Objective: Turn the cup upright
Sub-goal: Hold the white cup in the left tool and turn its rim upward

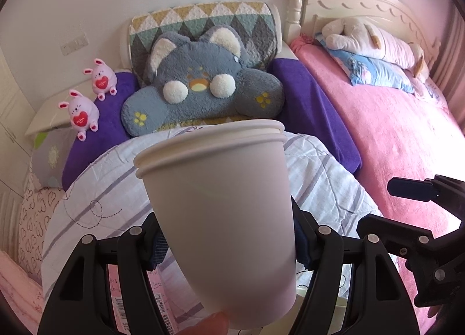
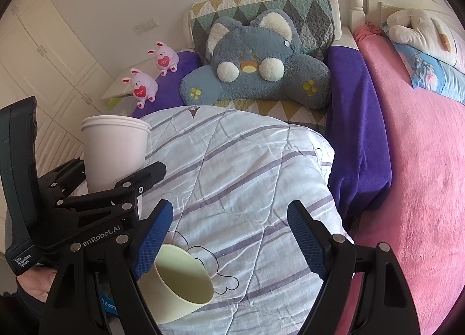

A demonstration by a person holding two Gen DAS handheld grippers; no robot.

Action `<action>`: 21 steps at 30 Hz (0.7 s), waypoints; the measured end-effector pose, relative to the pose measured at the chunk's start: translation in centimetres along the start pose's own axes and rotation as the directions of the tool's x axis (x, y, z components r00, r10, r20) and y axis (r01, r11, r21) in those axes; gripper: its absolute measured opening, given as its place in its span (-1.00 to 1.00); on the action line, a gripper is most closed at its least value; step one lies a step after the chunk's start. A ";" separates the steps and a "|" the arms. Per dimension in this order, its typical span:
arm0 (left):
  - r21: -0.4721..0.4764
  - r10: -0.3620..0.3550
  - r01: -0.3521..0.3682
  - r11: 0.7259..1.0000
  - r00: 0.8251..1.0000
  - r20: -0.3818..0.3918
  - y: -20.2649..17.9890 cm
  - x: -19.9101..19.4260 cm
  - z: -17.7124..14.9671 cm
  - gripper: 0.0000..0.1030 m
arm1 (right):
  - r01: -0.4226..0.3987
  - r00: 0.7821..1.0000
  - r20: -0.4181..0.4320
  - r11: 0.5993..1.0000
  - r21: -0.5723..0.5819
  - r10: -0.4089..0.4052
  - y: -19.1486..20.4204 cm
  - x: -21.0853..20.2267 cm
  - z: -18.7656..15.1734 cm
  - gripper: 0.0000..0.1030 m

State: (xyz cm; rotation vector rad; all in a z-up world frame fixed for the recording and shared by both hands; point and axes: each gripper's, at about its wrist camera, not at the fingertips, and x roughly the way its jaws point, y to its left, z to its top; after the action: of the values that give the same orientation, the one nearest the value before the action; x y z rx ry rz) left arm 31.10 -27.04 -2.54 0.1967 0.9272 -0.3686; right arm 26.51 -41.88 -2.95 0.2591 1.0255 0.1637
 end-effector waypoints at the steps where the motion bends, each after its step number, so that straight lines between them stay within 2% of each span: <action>1: 0.003 -0.004 0.004 1.000 1.000 0.009 0.0 0.0 0.0 0.35 | 0.000 1.000 0.000 1.000 0.002 0.000 -0.1 0.0 -0.1 0.60; 9: 0.019 -0.019 0.018 1.000 0.999 0.051 -0.2 1.2 1.1 0.33 | 0.000 1.000 -0.002 1.000 0.004 0.000 -0.1 0.2 -0.2 0.60; 12: 0.031 -0.038 0.035 0.999 0.994 0.099 -0.3 1.0 1.3 0.33 | 0.005 1.000 -0.007 1.000 0.010 -0.005 -0.2 0.5 -0.4 0.60; 15: 0.047 -0.030 0.023 0.999 0.988 0.151 -0.3 1.3 1.4 0.33 | 0.010 1.000 -0.011 1.000 0.020 -0.010 -0.4 0.7 -0.4 0.60; 21: 0.054 0.015 -0.026 0.998 0.982 0.191 -0.1 2.8 1.6 0.33 | 0.019 1.000 -0.016 0.999 0.030 -0.018 -0.7 1.0 -0.2 0.60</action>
State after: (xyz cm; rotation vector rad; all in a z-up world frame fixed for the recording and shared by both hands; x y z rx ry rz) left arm 33.75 -28.24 -3.88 0.2187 0.7261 -0.3875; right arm 26.89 -42.23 -4.02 0.2760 1.0459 0.1335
